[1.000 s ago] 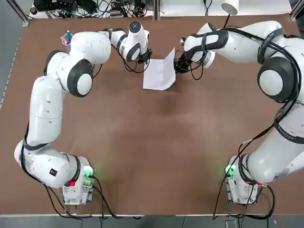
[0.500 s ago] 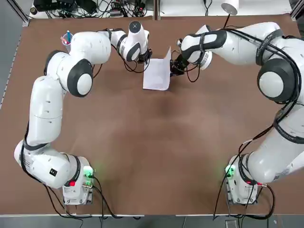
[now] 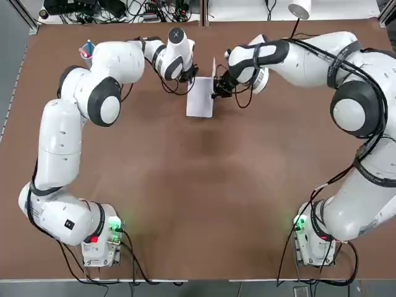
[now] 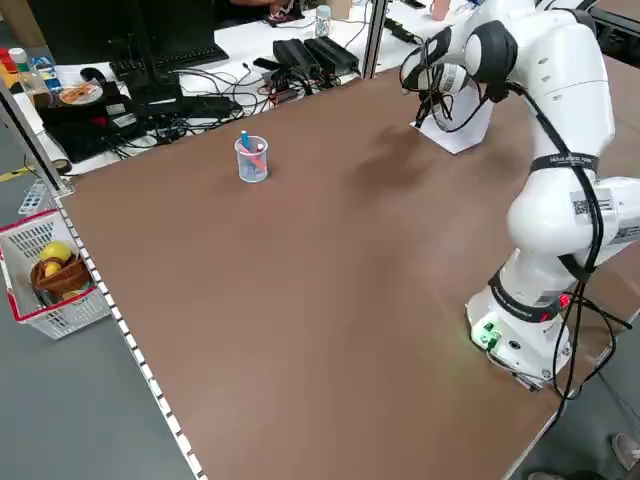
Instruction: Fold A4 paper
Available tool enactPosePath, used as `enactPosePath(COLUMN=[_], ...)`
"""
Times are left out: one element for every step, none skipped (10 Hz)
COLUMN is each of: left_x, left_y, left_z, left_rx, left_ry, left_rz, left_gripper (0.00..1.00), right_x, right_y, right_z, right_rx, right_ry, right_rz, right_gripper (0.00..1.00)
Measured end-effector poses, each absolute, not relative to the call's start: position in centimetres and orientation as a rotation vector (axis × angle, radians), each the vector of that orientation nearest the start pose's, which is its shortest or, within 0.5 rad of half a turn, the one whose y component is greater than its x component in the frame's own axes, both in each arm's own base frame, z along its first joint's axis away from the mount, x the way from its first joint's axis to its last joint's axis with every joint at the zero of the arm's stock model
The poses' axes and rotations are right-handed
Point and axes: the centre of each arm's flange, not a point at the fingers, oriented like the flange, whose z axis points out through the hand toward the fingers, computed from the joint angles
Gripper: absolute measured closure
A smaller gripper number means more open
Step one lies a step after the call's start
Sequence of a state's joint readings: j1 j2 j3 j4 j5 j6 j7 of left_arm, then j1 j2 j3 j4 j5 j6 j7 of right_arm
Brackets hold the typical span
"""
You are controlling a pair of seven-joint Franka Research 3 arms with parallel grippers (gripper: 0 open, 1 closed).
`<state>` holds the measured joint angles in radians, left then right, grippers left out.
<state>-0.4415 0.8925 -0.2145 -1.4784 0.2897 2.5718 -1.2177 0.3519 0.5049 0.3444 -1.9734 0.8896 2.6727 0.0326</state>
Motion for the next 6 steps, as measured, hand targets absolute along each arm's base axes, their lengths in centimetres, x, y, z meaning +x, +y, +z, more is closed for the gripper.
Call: enactPosePath(left_x=[59.7,59.7,59.7,59.7,59.7,59.7], left_y=[-42.7,-42.7,-42.7,-42.7,-42.7,-42.7], left_z=[17.3,17.2,17.2,17.2,17.2,17.3], left_rx=[-3.224,-3.225,-3.225,-3.225,-3.227,-3.233], left_ry=[-0.704,-0.704,-0.704,-0.704,-0.695,-0.653], left_rz=[-0.259,-0.260,-0.261,-0.262,-0.265,-0.271], left_gripper=[0.99,0.99,0.99,0.99,0.99,0.99], right_x=[49.9,49.4,48.8,48.4,48.3,48.1], right_y=[38.0,38.6,39.1,39.5,39.8,40.0], right_z=[22.8,21.5,20.2,19.4,18.9,18.4], right_rx=[-2.501,-2.514,-2.526,-2.533,-2.537,-2.541], right_ry=[0.220,0.224,0.225,0.224,0.226,0.227], right_rz=[0.088,0.080,0.084,0.084,0.075,0.070], right_gripper=[0.98,0.98,0.98,0.98,0.98,0.98])
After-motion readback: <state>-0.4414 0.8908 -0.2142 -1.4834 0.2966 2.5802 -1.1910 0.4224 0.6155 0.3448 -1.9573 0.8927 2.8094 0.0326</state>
